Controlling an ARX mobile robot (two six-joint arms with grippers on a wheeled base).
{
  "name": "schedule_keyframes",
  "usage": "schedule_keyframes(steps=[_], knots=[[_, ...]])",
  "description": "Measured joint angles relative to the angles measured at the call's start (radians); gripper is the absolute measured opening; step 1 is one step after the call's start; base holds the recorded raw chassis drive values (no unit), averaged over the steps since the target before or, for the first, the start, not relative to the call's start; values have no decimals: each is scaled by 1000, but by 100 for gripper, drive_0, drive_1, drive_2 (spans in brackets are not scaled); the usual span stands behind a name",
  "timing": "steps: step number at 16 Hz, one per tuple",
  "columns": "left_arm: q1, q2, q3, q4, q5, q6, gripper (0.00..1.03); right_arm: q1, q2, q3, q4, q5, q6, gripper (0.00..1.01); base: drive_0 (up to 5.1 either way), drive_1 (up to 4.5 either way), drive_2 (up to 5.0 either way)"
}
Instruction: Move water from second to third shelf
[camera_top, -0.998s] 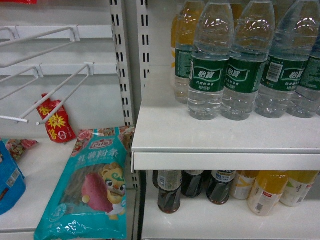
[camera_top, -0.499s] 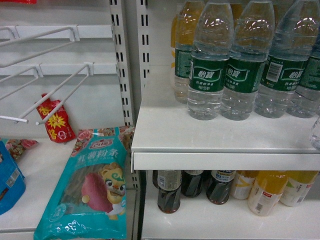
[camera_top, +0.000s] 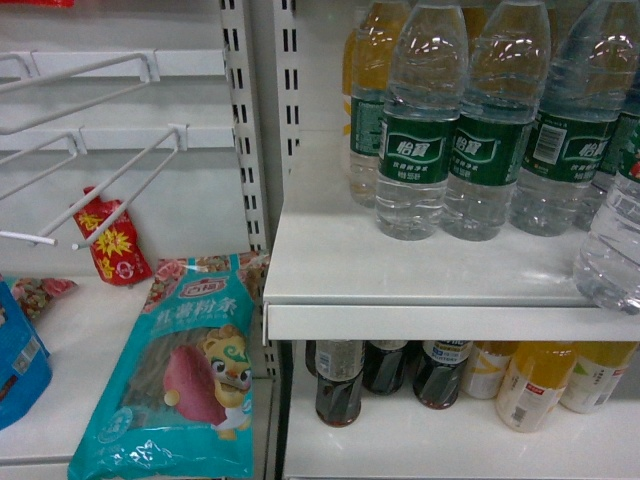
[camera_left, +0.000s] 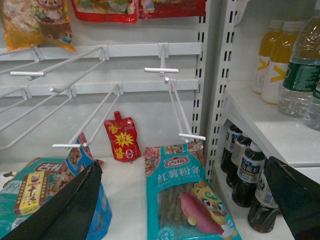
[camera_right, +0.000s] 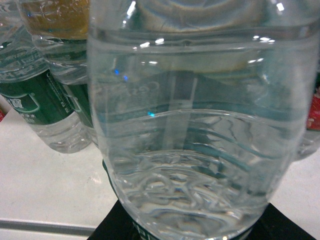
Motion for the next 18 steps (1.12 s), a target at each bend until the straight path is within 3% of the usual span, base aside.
schedule_keyframes(steps=[7,16,17,18], knots=[[0,0,0,0,0,0,98,26,126,111,13,25,-48,36,0,0,0],[0,0,0,0,0,0,98,38,188,151,45,46,-52,36,0,0,0],[0,0,0,0,0,0,98,38,189,151,45,46,-52,39,0,0,0],[0,0,0,0,0,0,98,38,190,151,37,46,-50,52,0,0,0]])
